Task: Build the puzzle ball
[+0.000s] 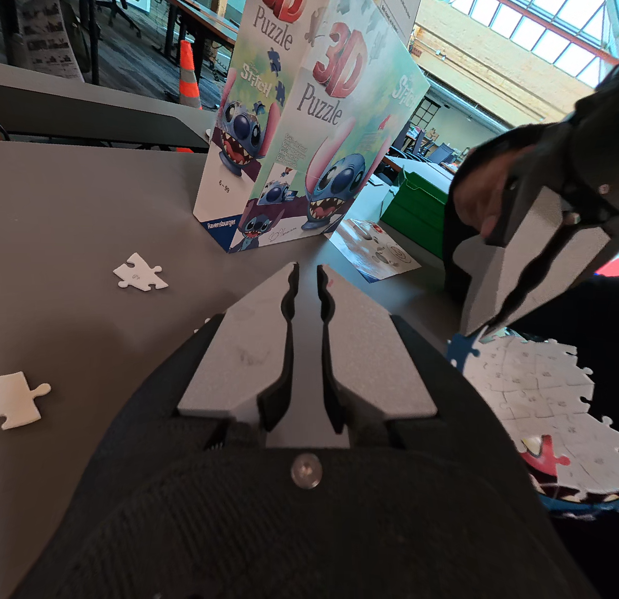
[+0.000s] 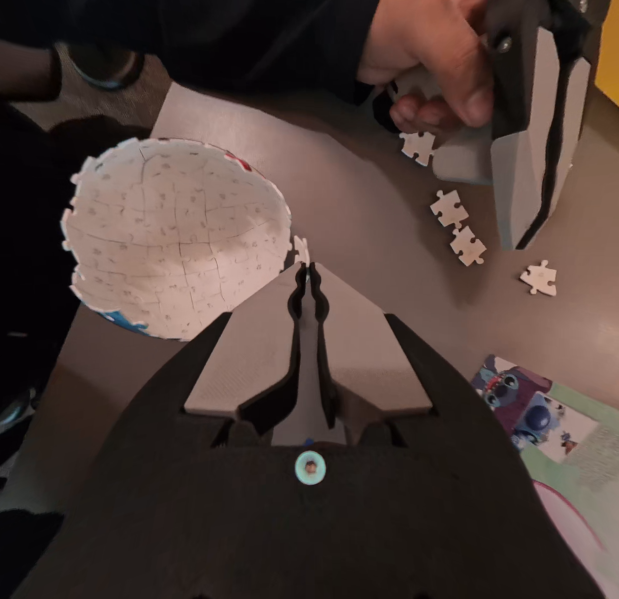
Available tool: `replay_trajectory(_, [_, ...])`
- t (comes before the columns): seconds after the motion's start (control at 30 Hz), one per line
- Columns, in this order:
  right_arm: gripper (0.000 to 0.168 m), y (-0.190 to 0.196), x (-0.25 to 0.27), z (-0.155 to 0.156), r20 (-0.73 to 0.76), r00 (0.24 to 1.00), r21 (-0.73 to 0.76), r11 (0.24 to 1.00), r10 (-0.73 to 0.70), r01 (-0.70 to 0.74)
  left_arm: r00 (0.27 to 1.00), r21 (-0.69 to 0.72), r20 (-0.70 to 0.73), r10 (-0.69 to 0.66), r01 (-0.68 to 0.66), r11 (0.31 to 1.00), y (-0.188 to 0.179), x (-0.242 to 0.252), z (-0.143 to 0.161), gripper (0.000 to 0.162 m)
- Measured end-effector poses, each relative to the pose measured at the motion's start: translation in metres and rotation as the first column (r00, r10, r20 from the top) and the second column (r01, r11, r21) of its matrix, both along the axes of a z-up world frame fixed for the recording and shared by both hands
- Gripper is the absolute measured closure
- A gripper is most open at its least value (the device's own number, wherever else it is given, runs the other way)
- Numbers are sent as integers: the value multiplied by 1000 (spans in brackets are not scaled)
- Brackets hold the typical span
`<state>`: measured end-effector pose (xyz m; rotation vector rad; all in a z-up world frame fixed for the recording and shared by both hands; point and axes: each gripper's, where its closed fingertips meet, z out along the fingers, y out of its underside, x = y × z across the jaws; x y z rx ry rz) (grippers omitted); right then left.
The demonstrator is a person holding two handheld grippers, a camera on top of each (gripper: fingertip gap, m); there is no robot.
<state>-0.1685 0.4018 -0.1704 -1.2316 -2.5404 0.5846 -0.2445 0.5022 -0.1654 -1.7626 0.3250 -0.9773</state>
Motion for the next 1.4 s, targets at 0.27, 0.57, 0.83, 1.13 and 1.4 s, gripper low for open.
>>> replay_trajectory(0.27, [168,-2,-6,-6,82,994,63,995,74,-79,1000,-13,-3,4,-4,1000,2,-1,-3,154])
replay_trajectory(0.57, [168,-14,-6,-19,116,987,72,990,114,-122,1000,-23,-16,-9,9,1000,2,3,-6,154])
replay_trajectory(0.83, [168,-10,-9,-19,113,990,39,995,87,-92,1000,-14,-4,-2,2,1000,1,0,-3,154])
replay_trajectory(1.13, [168,22,-12,3,25,1000,-1,1000,-18,18,991,56,27,-134,132,990,-20,16,18,153])
replay_trajectory(1.4, [168,68,-30,20,9,958,-268,922,-287,279,956,28,-63,-285,287,958,-37,48,6,147])
